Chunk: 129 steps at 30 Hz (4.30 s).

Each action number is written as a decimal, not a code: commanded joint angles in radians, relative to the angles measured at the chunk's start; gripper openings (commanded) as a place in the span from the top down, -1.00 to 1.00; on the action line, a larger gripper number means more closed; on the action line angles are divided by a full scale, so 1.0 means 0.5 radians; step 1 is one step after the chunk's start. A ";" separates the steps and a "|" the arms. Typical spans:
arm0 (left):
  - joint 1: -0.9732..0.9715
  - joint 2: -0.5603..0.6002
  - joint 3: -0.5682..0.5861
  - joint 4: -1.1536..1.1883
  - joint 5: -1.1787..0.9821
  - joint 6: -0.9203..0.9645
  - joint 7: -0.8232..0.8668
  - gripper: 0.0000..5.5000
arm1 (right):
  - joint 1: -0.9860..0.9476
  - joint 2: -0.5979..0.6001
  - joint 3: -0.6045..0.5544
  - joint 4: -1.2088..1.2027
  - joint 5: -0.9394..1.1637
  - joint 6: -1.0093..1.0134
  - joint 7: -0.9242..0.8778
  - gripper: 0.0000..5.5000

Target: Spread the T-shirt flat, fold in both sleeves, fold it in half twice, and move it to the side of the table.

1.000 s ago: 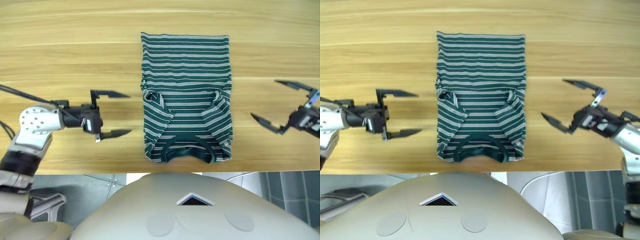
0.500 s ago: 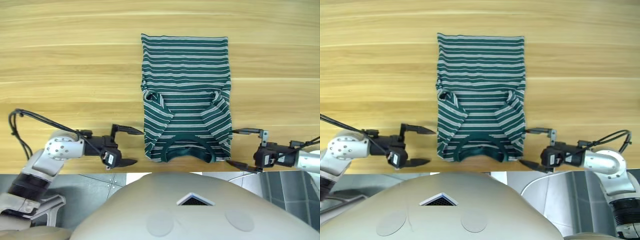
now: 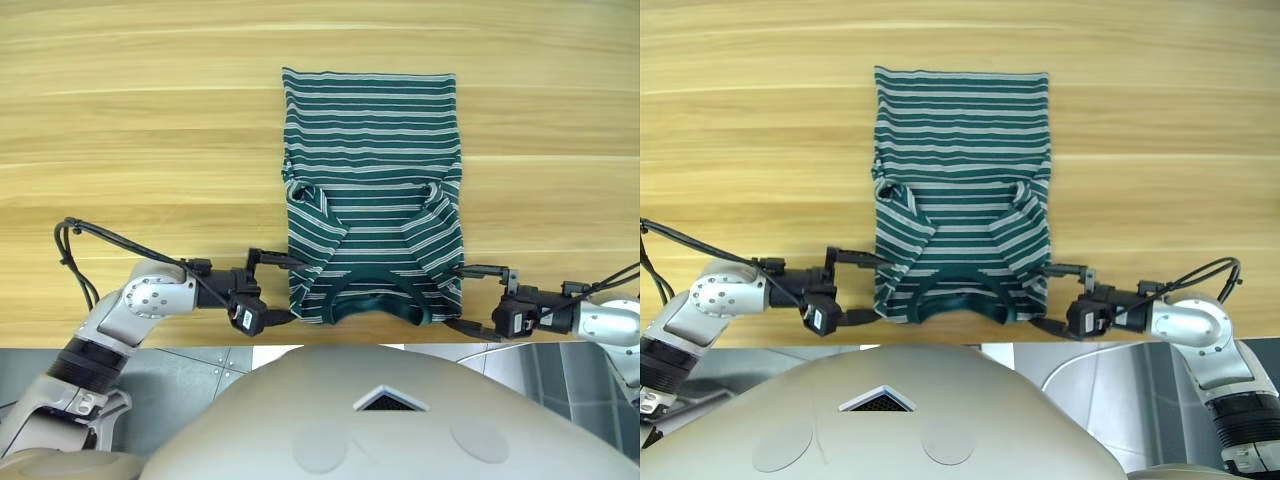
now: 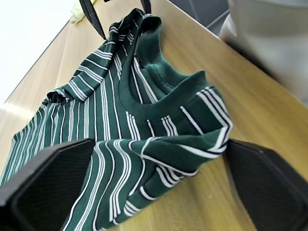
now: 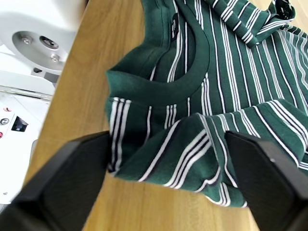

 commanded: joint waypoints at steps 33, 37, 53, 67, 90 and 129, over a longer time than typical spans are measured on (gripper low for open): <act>-0.046 0.224 -0.157 -0.020 -0.471 -0.009 -0.259 1.00 | 0.006 -0.125 0.048 -0.132 0.144 0.011 0.075 0.98; 0.037 0.360 -0.135 -0.084 -0.674 -0.040 -0.364 1.00 | 0.119 -0.202 0.041 -0.198 0.316 -0.087 0.169 0.98; -0.107 0.060 0.085 0.051 -0.725 -0.011 -0.217 1.00 | -0.158 -0.072 -0.187 -0.325 0.516 0.043 0.015 0.98; -0.892 -0.321 0.369 0.626 -0.720 0.108 -0.076 1.00 | -0.982 0.277 -0.049 0.179 -0.044 0.285 -0.262 0.98; -2.009 -0.964 0.255 2.577 0.264 0.091 0.959 1.00 | -2.024 0.800 0.245 1.479 -0.785 0.499 -0.995 0.98; -2.139 -1.116 1.293 2.819 -0.298 0.866 1.191 -0.20 | -2.192 1.025 -0.177 2.217 -0.279 0.038 -1.022 -0.87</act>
